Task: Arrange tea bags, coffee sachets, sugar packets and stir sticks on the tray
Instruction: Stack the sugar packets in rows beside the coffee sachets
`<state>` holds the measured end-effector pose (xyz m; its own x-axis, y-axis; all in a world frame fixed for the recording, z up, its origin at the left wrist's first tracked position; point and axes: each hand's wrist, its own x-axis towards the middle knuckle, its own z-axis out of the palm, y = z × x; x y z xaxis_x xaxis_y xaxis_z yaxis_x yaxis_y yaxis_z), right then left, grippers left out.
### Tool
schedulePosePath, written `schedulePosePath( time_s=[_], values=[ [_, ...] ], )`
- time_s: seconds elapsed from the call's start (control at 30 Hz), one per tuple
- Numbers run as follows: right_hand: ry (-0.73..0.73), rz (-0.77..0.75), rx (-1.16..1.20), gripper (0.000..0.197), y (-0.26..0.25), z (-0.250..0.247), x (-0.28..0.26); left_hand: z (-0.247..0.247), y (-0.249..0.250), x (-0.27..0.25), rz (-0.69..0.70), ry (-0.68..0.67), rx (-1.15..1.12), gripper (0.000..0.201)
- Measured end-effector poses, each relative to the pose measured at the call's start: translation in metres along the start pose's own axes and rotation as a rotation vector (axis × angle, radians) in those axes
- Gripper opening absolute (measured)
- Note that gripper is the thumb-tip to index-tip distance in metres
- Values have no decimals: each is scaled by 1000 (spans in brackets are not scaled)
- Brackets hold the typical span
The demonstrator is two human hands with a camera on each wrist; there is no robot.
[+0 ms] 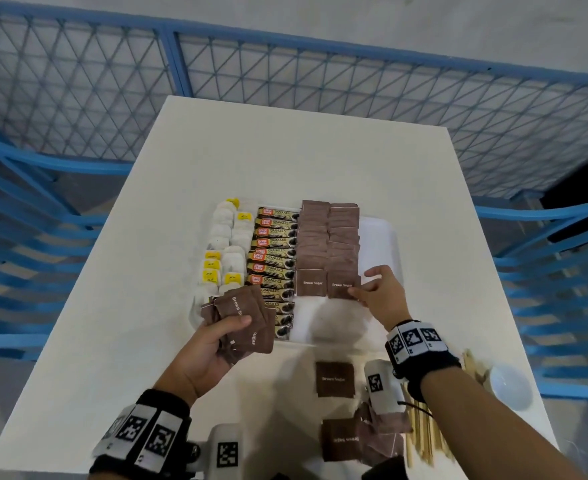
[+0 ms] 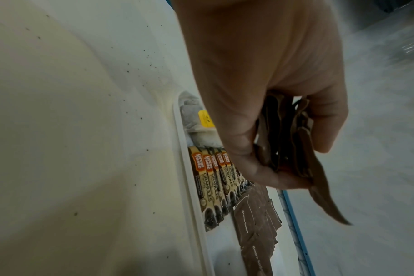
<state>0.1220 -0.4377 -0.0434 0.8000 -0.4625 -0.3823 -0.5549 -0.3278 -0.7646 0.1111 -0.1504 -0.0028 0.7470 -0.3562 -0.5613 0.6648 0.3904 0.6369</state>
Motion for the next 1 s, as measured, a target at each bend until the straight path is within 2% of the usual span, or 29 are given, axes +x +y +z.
schedulePosePath(
  time_s=[0.27,0.37,0.4,0.47,0.57,0.63,0.7,0.8,0.9,1.0],
  values=[
    [35,-34,-78,44,-7,6,-3,11,-2,3,13,23,34,27],
    [108,-206,-220,37,-19,12,-14,16,-1,5,20,8,27,26],
    [79,-267,-215,29,-28,14,-23,17,-1,6,24,2,24,28],
    [-106,-325,-164,21,-45,18,-43,21,0,7,31,-4,15,29],
    [-459,-311,-7,40,-64,24,-72,23,-1,10,38,17,6,28],
    [-601,-296,64,30,-68,27,-84,26,0,10,46,23,5,28],
    [-662,-290,85,19,-68,31,-87,29,1,9,47,-9,6,36],
    [-685,-254,162,16,-67,33,-86,33,2,7,69,-7,-9,23],
    [-723,-147,310,10,-69,28,-85,33,1,9,90,18,-16,26],
    [-712,-113,369,16,-69,22,-83,31,0,12,122,85,-48,26]
  ],
)
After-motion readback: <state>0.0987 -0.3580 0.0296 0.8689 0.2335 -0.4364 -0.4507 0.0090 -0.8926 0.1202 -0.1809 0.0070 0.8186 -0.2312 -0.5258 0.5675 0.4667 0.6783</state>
